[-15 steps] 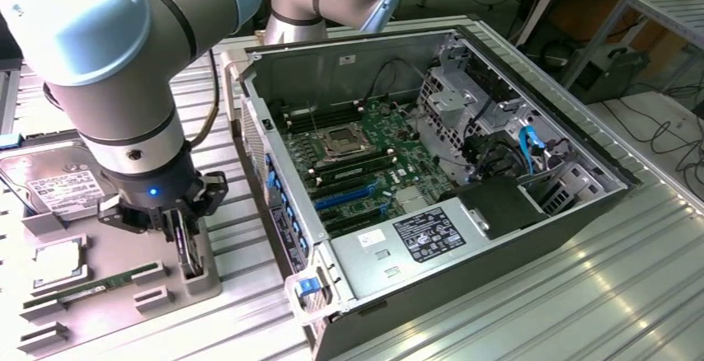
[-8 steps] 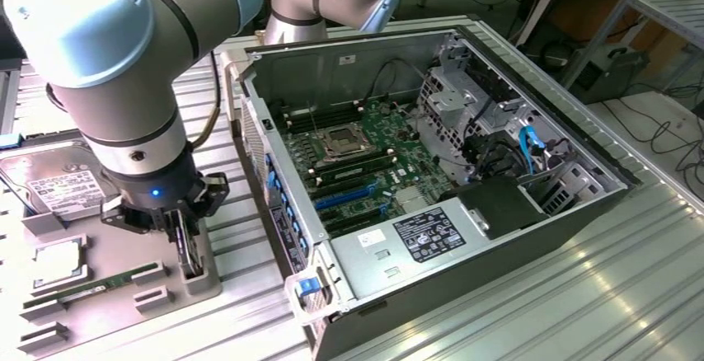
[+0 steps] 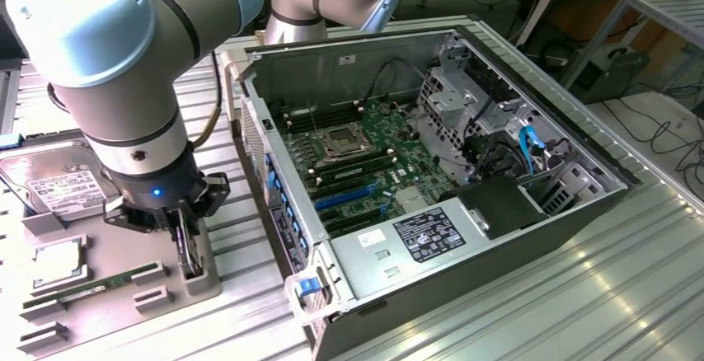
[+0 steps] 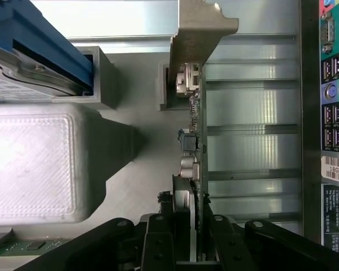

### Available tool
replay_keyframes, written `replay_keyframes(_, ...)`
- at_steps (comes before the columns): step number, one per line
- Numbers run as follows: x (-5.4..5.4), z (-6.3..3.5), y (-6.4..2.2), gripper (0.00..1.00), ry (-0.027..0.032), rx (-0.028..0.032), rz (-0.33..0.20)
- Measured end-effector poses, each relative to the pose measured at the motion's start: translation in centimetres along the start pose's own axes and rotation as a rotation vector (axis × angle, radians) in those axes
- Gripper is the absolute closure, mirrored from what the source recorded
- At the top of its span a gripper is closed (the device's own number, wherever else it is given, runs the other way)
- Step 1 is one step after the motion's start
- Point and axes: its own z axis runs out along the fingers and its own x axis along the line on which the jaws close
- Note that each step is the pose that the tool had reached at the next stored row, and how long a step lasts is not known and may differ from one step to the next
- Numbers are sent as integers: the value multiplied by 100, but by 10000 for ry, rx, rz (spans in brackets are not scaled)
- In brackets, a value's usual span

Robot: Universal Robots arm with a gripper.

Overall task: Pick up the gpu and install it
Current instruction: 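Pick up the gpu and move the gpu toward the slot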

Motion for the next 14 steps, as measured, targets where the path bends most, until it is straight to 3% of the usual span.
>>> replay_keyframes(14,-1,-2,1,72,-4,-3,0)
